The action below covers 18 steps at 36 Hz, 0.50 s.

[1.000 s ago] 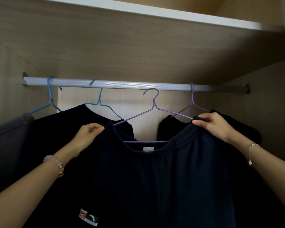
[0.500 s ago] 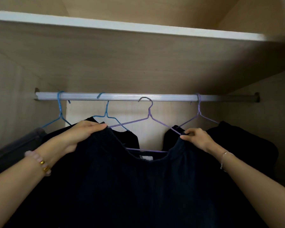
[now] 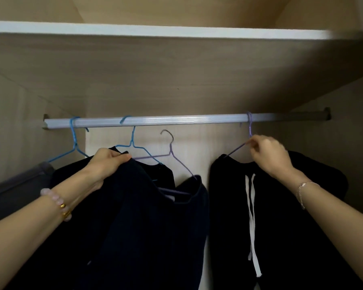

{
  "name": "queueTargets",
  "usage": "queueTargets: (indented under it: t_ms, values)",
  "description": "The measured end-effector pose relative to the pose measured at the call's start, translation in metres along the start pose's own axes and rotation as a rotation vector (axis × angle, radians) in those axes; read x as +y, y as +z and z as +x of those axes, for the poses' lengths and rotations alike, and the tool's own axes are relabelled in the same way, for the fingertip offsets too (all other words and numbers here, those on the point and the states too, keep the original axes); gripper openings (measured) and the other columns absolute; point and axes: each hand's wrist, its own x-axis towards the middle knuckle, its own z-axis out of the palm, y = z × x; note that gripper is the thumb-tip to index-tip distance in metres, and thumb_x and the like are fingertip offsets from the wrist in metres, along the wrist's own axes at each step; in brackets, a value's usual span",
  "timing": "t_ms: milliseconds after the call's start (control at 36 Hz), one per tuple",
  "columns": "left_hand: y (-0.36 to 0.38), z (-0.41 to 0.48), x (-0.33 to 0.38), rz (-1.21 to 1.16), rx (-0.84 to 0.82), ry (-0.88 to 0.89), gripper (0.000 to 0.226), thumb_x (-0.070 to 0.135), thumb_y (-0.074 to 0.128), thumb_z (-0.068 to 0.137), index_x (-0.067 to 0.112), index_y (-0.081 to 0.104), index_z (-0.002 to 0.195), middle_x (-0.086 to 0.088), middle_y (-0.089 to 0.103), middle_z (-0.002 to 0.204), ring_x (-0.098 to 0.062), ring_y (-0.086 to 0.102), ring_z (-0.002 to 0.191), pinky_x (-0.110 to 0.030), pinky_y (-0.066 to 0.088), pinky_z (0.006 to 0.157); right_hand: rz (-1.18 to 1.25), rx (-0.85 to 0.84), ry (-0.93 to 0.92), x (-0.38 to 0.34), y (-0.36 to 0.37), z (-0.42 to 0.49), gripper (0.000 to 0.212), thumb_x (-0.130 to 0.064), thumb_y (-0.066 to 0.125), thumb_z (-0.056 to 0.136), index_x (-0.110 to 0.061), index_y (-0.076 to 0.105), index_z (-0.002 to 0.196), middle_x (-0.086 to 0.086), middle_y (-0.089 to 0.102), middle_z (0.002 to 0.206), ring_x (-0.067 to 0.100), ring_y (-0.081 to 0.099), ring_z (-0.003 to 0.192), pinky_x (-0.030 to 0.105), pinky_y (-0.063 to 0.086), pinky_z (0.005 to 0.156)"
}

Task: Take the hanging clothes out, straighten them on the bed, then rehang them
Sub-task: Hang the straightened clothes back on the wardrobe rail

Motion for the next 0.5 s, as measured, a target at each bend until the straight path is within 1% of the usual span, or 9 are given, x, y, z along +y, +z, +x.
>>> queueTargets:
  t_ms: [28, 83, 139, 167, 222, 250, 333, 417, 500]
  values:
    - [0.002, 0.001, 0.001, -0.029, 0.037, 0.005, 0.022, 0.017, 0.06, 0.091, -0.002, 0.068, 0.088, -0.017, 0.066, 0.077, -0.023, 0.06, 0.064, -0.029, 0.051, 0.062, -0.071, 0.037, 0.008, 0.002, -0.006, 0.0, 0.031, -0.011, 0.052, 0.089, -0.017, 0.063, 0.118, 0.013, 0.064, 0.117, 0.036, 0.057, 0.111, 0.043, 0.049, 0.089]
    - [0.007, 0.001, 0.002, -0.064, 0.108, 0.019, 0.022, 0.02, 0.06, 0.091, 0.0, 0.068, 0.085, -0.015, 0.065, 0.076, -0.025, 0.06, 0.067, -0.032, 0.051, 0.07, -0.215, 0.019, 0.075, 0.007, -0.016, 0.0, 0.037, -0.015, 0.054, 0.089, -0.015, 0.055, 0.127, 0.014, 0.059, 0.124, 0.037, 0.052, 0.118, 0.046, 0.044, 0.095]
    - [0.011, 0.002, 0.004, -0.073, 0.177, 0.037, 0.024, 0.024, 0.059, 0.091, 0.005, 0.068, 0.078, -0.014, 0.065, 0.076, -0.026, 0.06, 0.072, -0.033, 0.051, 0.072, -0.297, -0.071, 0.196, 0.014, -0.025, -0.001, 0.043, -0.024, 0.052, 0.092, -0.013, 0.047, 0.133, 0.015, 0.053, 0.132, 0.037, 0.048, 0.124, 0.049, 0.038, 0.101]
    - [0.013, 0.002, 0.005, -0.066, 0.213, 0.048, 0.026, 0.026, 0.059, 0.091, 0.005, 0.068, 0.077, -0.016, 0.066, 0.078, -0.027, 0.062, 0.075, -0.036, 0.052, 0.075, -0.303, -0.12, 0.261, 0.017, -0.029, -0.003, 0.044, -0.03, 0.05, 0.094, -0.012, 0.046, 0.134, 0.016, 0.052, 0.133, 0.038, 0.047, 0.125, 0.048, 0.038, 0.102]
    - [0.016, 0.004, 0.009, -0.022, 0.276, 0.071, 0.029, 0.03, 0.059, 0.09, 0.004, 0.07, 0.081, -0.021, 0.069, 0.087, -0.033, 0.065, 0.083, -0.043, 0.053, 0.083, -0.282, -0.225, 0.355, 0.02, -0.034, -0.008, 0.047, -0.042, 0.045, 0.097, -0.009, 0.046, 0.131, 0.019, 0.052, 0.134, 0.039, 0.05, 0.123, 0.045, 0.04, 0.098]
    - [0.017, 0.004, 0.01, -0.002, 0.293, 0.078, 0.03, 0.032, 0.058, 0.09, 0.005, 0.07, 0.082, -0.022, 0.07, 0.089, -0.035, 0.066, 0.087, -0.045, 0.053, 0.083, -0.288, -0.269, 0.367, 0.022, -0.036, -0.011, 0.049, -0.045, 0.044, 0.097, -0.009, 0.046, 0.13, 0.019, 0.052, 0.133, 0.04, 0.051, 0.122, 0.043, 0.041, 0.096]
    - [0.023, -0.001, 0.013, 0.045, 0.298, 0.099, 0.032, 0.032, 0.057, 0.091, 0.004, 0.07, 0.086, -0.02, 0.069, 0.09, -0.036, 0.065, 0.088, -0.04, 0.053, 0.077, -0.34, -0.294, 0.32, 0.027, -0.039, -0.019, 0.046, -0.044, 0.043, 0.098, -0.01, 0.046, 0.129, 0.02, 0.055, 0.132, 0.04, 0.053, 0.121, 0.042, 0.043, 0.093]
    - [0.031, -0.014, 0.012, 0.113, 0.293, 0.157, 0.031, 0.03, 0.056, 0.093, 0.003, 0.071, 0.092, -0.013, 0.068, 0.086, -0.03, 0.064, 0.086, -0.029, 0.045, 0.07, -0.327, -0.309, 0.289, 0.029, -0.041, -0.021, 0.039, -0.037, 0.045, 0.099, -0.009, 0.049, 0.126, 0.021, 0.056, 0.13, 0.04, 0.054, 0.12, 0.041, 0.044, 0.093]
    - [0.042, -0.032, 0.011, 0.252, 0.3, 0.248, 0.032, 0.028, 0.055, 0.093, 0.0, 0.07, 0.086, -0.012, 0.064, 0.078, -0.027, 0.06, 0.081, -0.027, 0.039, 0.069, -0.241, -0.378, 0.26, 0.026, -0.042, -0.019, 0.034, -0.032, 0.046, 0.098, -0.009, 0.053, 0.123, 0.021, 0.059, 0.128, 0.04, 0.056, 0.118, 0.04, 0.045, 0.091]
